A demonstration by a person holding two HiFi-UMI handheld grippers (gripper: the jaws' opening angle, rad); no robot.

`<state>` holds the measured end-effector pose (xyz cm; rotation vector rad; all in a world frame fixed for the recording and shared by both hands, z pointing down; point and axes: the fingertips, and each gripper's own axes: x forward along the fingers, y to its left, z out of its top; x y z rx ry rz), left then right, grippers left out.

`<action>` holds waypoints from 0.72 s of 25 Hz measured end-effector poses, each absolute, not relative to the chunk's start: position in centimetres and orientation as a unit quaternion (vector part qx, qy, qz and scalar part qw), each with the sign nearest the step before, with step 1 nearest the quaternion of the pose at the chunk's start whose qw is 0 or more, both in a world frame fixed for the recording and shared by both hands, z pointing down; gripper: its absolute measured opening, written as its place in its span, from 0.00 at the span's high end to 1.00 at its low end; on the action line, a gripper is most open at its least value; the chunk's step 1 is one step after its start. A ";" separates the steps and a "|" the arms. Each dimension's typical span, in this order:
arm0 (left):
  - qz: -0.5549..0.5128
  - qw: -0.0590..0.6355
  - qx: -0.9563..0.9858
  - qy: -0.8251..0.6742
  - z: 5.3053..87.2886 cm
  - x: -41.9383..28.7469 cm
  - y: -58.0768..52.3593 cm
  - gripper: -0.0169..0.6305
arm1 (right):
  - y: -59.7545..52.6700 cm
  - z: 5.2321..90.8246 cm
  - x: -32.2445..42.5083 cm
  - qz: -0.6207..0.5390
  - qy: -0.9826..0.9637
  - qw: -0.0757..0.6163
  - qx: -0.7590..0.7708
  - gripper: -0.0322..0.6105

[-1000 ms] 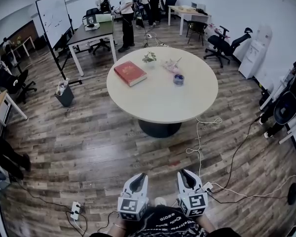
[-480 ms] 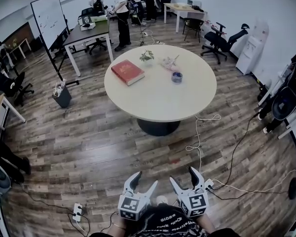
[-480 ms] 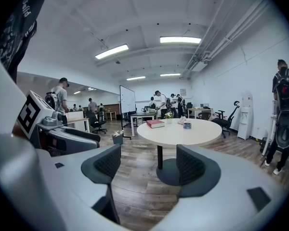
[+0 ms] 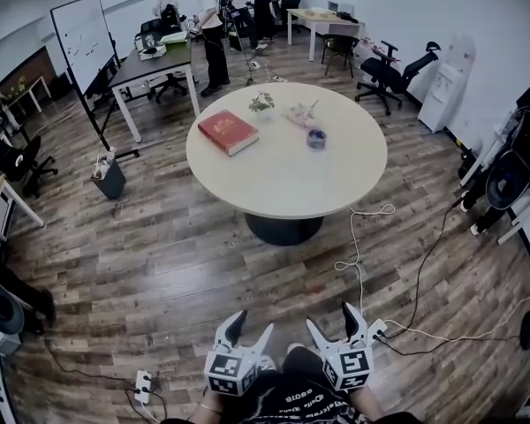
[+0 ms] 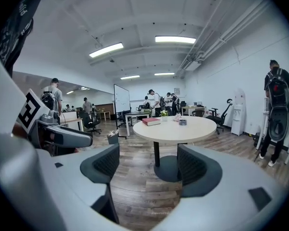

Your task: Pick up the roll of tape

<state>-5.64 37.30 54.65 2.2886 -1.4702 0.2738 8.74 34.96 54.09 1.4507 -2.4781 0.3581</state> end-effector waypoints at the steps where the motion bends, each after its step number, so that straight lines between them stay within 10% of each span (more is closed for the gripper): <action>1: 0.104 0.204 0.818 -0.528 54.8 -5.7 37.3 0.53 | 34.9 54.4 8.8 0.134 -0.847 0.121 0.499 0.38; 18: 0.112 0.214 0.807 -0.539 55.1 -5.5 28.8 0.55 | 24.3 55.0 8.0 0.160 -0.858 0.128 0.471 0.38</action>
